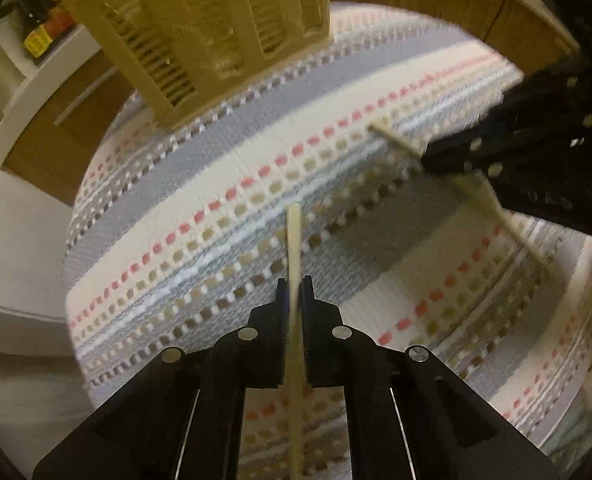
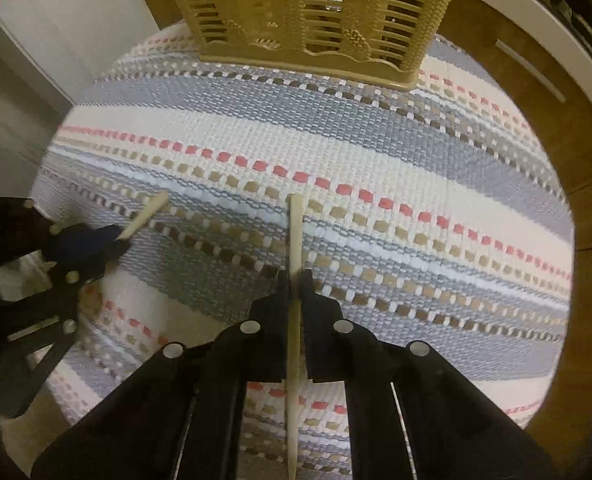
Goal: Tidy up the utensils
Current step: 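Lift both chopsticks and drop them into the basket by opening both tools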
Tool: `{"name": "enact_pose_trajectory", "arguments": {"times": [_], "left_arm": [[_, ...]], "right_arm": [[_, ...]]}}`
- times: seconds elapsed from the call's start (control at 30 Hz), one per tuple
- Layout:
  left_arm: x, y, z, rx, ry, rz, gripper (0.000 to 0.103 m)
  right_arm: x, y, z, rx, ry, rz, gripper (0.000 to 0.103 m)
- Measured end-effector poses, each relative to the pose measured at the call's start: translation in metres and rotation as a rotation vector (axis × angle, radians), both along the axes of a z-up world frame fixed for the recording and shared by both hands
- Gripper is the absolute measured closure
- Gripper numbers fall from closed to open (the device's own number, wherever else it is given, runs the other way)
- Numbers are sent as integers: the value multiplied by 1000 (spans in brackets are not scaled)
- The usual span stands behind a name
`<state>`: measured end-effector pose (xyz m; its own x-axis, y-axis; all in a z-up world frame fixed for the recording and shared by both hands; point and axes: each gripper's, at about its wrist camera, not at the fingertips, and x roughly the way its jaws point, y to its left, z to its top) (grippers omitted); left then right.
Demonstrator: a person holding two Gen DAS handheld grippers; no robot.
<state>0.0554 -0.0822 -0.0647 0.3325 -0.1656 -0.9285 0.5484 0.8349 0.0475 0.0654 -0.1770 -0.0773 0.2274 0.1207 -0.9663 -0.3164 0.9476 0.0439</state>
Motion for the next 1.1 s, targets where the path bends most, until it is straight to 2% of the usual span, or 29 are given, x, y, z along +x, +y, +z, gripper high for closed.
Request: {"name": "enact_pose_trajectory", "arguments": {"times": [0.23,0.43,0.5,0.7,0.8,1.1], "left_arm": [[3,19,32,-221,-49,64,99],[-2,29,73,-357,-174,90,99],[-6,31,94,-409,-235,93,99],[-8,48,151,-545,-452,119,99],[-1,56,176,-600,-566,139,99],[37,73,223,-769,-858,211,99]], "right_arm": [[-19,-34,30,128,-88,-12,99],[-37,-52,76,209,-231,4,99],[-40,-48,95,226,-278,10,99],[-43,-57,167,245,-526,35,98],[-38,-55,192,274,-644,27,98],[-4,-51,232,374,-964,-4,98]]}}
